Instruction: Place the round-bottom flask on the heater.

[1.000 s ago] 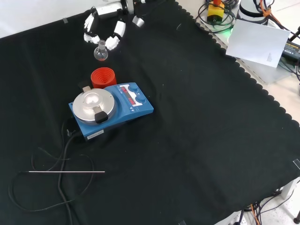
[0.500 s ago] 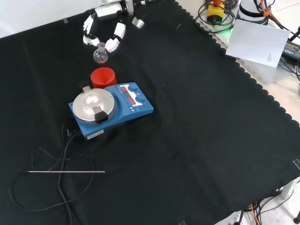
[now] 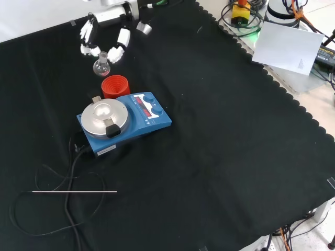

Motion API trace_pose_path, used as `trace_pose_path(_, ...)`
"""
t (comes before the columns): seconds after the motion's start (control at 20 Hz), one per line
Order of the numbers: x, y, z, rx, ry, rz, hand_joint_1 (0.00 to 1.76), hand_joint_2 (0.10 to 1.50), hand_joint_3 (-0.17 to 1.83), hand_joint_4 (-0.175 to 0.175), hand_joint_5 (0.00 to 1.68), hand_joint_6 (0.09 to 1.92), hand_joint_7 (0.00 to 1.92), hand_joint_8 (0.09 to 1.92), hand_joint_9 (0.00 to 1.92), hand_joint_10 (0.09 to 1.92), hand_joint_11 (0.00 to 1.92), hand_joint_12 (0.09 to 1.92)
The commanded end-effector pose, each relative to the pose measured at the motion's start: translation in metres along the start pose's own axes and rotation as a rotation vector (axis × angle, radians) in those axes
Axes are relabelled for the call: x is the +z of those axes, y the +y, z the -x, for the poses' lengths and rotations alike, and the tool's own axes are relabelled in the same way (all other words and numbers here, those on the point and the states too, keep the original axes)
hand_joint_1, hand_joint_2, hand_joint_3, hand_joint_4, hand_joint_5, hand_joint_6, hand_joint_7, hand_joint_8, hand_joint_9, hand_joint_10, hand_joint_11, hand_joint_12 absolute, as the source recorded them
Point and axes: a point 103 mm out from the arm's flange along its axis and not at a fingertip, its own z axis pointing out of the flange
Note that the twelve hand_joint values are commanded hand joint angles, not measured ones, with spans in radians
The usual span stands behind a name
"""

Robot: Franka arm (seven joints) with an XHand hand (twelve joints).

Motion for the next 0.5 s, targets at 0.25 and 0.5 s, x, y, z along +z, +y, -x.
trace_pose_path(0.25, 0.035, 0.022, -0.061, -0.109, -0.013, -0.09, 1.08, 0.66, 0.85, 0.143, 1.08, 1.1, 0.73, 0.6, 0.88, 0.5, 0.6, 1.2)
trace_pose_path(0.5, 0.051, 0.02, -0.078, -0.195, 0.055, -0.119, 1.08, 0.66, 0.86, 0.146, 1.08, 1.11, 0.73, 0.6, 0.88, 0.5, 0.6, 1.2)
